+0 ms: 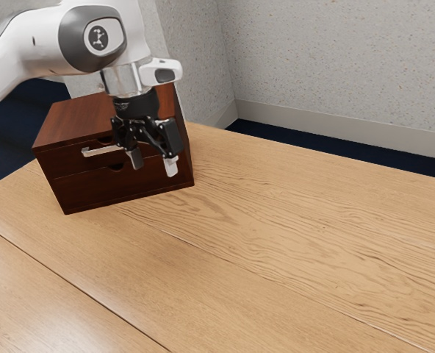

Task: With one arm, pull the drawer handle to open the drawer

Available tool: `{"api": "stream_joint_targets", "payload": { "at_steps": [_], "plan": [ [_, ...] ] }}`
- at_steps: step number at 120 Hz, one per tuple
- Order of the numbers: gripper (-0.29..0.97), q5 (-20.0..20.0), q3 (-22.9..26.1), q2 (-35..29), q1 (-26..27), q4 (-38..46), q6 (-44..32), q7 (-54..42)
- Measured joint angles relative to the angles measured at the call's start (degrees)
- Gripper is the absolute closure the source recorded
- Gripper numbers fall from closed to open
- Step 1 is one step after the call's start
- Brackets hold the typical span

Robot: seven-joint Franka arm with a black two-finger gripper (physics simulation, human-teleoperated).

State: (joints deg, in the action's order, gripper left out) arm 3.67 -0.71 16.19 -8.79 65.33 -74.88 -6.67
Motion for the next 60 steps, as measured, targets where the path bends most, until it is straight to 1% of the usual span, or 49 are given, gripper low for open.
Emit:
{"api": "stream_joint_targets", "payload": {
  "at_steps": [44,49,60],
  "plan": [
    [0.00,-0.2,0.0,-0.2,-0.1,-0.4,0.0,-0.1],
    [0.00,-0.2,0.0,-1.1,-0.2,-1.3,-0.4,-0.2],
    [0.00,-0.2,-0.2,-5.2,-0.7,-2.3,-2.6,-0.3]
  ]
}}
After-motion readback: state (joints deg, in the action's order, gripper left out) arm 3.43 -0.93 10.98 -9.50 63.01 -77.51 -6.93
